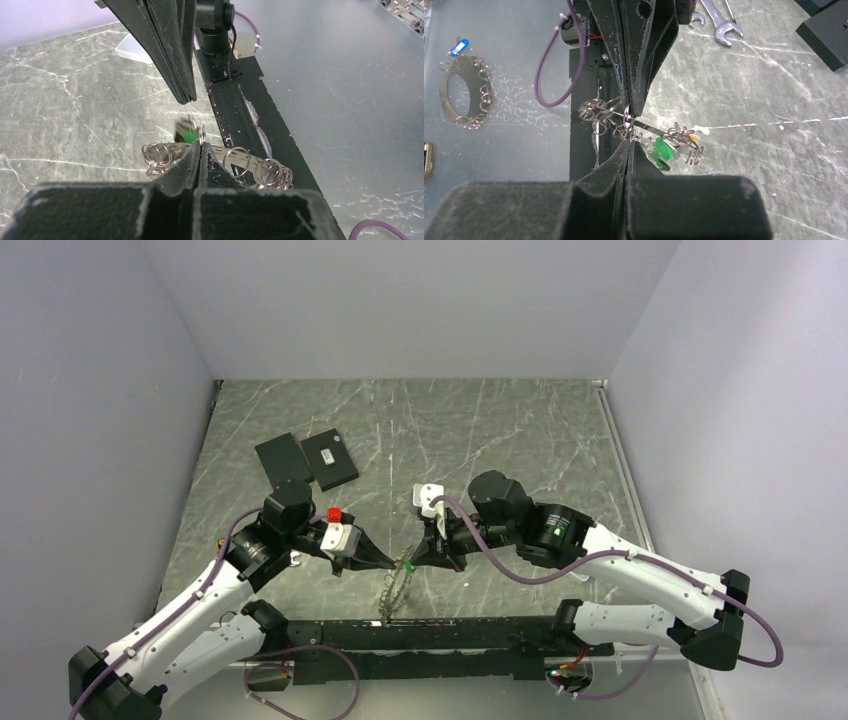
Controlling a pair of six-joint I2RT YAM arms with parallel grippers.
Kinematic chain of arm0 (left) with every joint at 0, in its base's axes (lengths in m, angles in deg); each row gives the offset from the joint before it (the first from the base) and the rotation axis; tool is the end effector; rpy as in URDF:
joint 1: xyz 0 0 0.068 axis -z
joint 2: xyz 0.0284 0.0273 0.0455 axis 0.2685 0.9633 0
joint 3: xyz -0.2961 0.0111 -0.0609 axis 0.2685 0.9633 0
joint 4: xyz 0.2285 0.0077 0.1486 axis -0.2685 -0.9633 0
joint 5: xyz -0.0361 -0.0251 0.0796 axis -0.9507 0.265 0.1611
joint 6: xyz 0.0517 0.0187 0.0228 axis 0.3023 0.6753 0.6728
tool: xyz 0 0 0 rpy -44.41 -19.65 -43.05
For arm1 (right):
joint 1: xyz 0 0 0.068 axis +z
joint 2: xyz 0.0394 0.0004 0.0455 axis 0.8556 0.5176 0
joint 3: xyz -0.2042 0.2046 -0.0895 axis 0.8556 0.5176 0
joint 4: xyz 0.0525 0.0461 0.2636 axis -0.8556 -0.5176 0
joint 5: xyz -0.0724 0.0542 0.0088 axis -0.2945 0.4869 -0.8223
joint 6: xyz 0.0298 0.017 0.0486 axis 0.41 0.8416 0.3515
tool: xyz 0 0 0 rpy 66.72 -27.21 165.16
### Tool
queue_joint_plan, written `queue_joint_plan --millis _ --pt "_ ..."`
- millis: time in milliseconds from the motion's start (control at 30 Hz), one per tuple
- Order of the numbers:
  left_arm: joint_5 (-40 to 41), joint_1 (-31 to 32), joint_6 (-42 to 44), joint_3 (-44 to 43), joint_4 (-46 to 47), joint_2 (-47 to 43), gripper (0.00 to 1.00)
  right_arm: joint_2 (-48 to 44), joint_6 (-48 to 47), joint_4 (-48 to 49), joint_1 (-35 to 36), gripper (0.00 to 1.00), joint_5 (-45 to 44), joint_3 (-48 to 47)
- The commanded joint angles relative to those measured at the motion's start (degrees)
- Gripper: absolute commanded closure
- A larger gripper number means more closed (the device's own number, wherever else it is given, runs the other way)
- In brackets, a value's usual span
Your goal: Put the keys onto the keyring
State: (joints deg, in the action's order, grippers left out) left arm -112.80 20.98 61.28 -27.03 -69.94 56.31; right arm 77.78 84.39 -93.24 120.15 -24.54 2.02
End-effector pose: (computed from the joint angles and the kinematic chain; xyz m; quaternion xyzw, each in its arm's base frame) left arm 0.1045 -0.1269 0.3133 0.6088 0.4409 -0.5005 0.4295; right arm 0.0929 0.2115 0.3753 -0.5568 0.6298 0.4155 0.3474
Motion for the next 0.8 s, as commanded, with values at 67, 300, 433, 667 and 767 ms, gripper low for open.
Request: queue_joint_plan --millis 67,300,433,667,767 --pt "-2.6 -0.2 -1.2 -1.4 3.8 -0.4 1.0 -0.5 -0.1 0.6 0.1 1.0 0.6 -0.1" --pt "-2.3 -0.2 -0.7 -1.7 3.1 0.3 1.0 0.8 0.3 1.1 0.1 1.0 0.0 -0.1" --pt "2.1 -0.2 3.6 -2.6 -2.6 -0.3 1.0 1.1 9.7 4.8 0.1 0.96 -16.9 2.6" --pt "4.2 -0.3 5.9 -2.7 -6.3 -2.5 1.0 -0.4 35.8 -2.6 -3.9 0.47 -44.3 10.8" --pt "5.9 -0.3 5.9 -2.3 -6.5 -4.0 1.0 0.7 47.9 -8.9 -8.4 0.43 -43.4 14.2"
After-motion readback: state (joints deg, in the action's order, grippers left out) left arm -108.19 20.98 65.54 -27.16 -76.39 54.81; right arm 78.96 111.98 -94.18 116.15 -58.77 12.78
